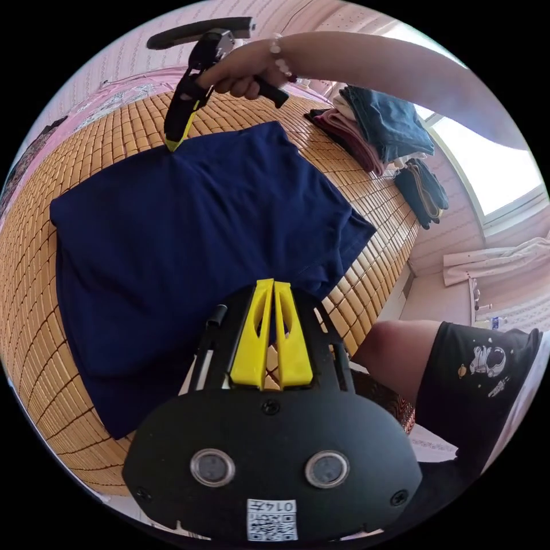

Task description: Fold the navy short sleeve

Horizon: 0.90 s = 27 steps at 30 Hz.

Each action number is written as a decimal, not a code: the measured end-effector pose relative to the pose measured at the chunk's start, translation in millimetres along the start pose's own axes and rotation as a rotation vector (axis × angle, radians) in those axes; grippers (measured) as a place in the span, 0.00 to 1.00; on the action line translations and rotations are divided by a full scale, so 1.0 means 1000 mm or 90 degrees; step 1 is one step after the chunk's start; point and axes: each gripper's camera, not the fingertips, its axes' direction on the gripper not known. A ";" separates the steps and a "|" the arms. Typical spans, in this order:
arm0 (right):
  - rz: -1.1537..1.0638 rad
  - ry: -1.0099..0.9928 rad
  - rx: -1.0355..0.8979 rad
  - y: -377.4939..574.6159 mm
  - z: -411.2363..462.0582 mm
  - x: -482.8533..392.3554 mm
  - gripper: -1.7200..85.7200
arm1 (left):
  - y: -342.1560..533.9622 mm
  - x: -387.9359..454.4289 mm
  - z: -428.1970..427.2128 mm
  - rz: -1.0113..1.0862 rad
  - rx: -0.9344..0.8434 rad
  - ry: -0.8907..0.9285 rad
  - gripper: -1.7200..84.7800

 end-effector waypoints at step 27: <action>0.441 -0.417 0.369 0.413 0.087 -0.030 0.05 | -0.118 0.127 0.170 0.201 0.012 0.051 0.11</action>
